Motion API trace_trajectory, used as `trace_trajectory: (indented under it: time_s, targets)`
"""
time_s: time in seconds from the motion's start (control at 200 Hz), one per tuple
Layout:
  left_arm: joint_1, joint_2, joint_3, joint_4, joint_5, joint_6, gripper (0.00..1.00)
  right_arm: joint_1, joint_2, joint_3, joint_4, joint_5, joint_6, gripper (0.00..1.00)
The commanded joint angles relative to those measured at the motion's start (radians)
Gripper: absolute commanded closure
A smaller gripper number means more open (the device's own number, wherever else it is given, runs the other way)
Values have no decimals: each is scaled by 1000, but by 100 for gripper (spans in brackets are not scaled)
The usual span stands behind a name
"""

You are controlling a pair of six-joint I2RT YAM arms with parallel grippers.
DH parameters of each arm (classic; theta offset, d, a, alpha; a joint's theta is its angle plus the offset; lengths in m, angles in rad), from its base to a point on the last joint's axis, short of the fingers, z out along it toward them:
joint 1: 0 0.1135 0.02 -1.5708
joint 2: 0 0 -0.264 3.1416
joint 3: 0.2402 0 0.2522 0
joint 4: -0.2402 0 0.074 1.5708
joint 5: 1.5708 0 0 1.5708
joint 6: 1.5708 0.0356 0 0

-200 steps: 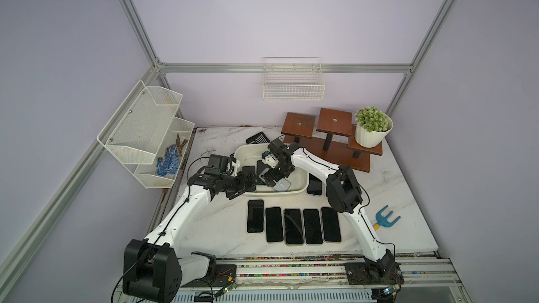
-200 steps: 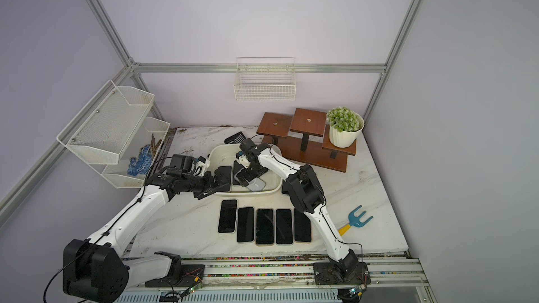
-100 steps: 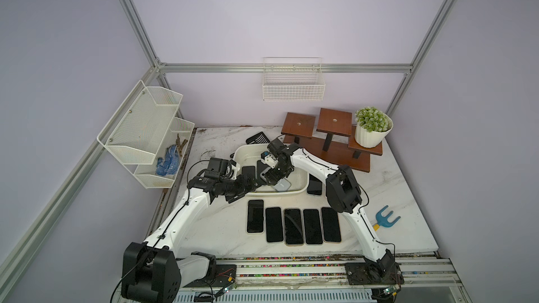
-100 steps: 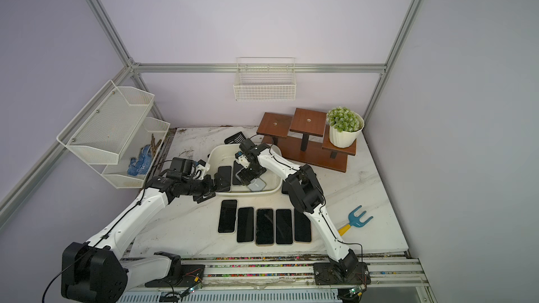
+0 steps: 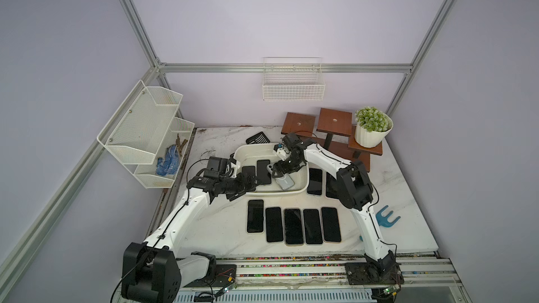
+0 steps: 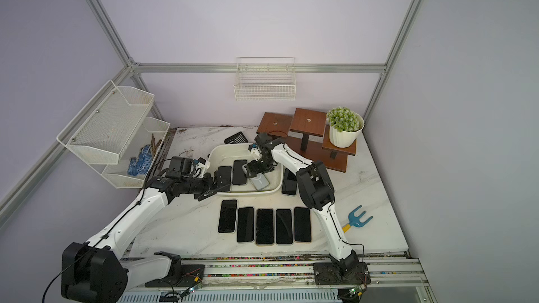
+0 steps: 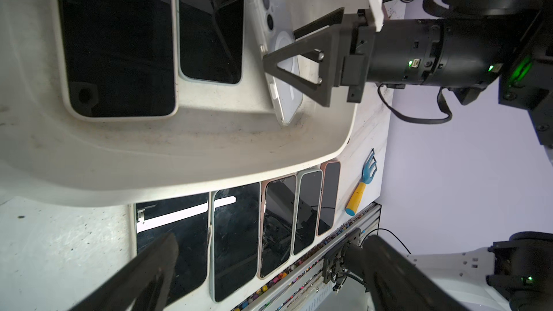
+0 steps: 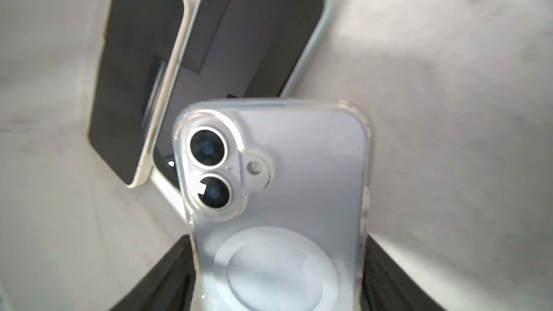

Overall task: Take the phone out of the storage box
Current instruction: Pick up the phone from the storage box.

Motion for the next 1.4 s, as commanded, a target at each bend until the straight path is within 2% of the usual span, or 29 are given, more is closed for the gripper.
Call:
trace_trajectory:
  time_s: [0.0,0.1,0.18,0.23,0.3,0.43,0.51,0.6,0.7,0.775,0.93,1.08,1.165,1.26,1.29,1.335,1.395]
  targets:
    - [9,-23,27,84,55,-18,0,-55,-120,-67,235,-251,161,51]
    - [9,-19,24,143,97,-53,0,-88,-171,-173,421,-386,300,51]
    - [9,-13,11,236,149,-112,0,-107,-218,-283,658,-492,476,51]
    - [9,-6,-1,322,195,-163,0,-119,-251,-363,856,-534,637,51]
    - [5,5,-1,411,231,-210,0,-127,-286,-492,1257,-566,931,51]
    - [-8,40,17,530,296,-261,0,-126,-264,-609,1897,-551,1445,51]
    - [-23,64,6,653,334,-335,0,-124,-238,-632,2152,-513,1644,51]
    - [-39,78,-2,742,337,-390,0,-121,-268,-660,2182,-492,1667,51]
    - [-61,89,44,667,316,-327,0,-118,-317,-687,2109,-501,1610,51]
    - [-71,97,70,649,320,-306,0,-117,-330,-706,2148,-496,1638,50]
    - [-77,123,9,958,355,-522,0,-117,-334,-728,2272,-467,1731,50]
    - [-99,155,5,1188,352,-685,0,-116,-366,-718,2194,-479,1688,50]
    - [-110,152,71,1079,360,-626,0,-117,-396,-708,2100,-498,1624,50]
    - [-124,136,210,656,330,-355,0,-116,-425,-698,2002,-503,1561,50]
    - [-128,134,241,572,320,-286,0,-117,-432,-695,1991,-503,1553,50]
    - [-129,132,245,557,328,-277,0,-116,-438,-689,1980,-503,1547,50]
    - [-129,123,206,647,346,-340,0,-116,-443,-681,1977,-500,1547,50]
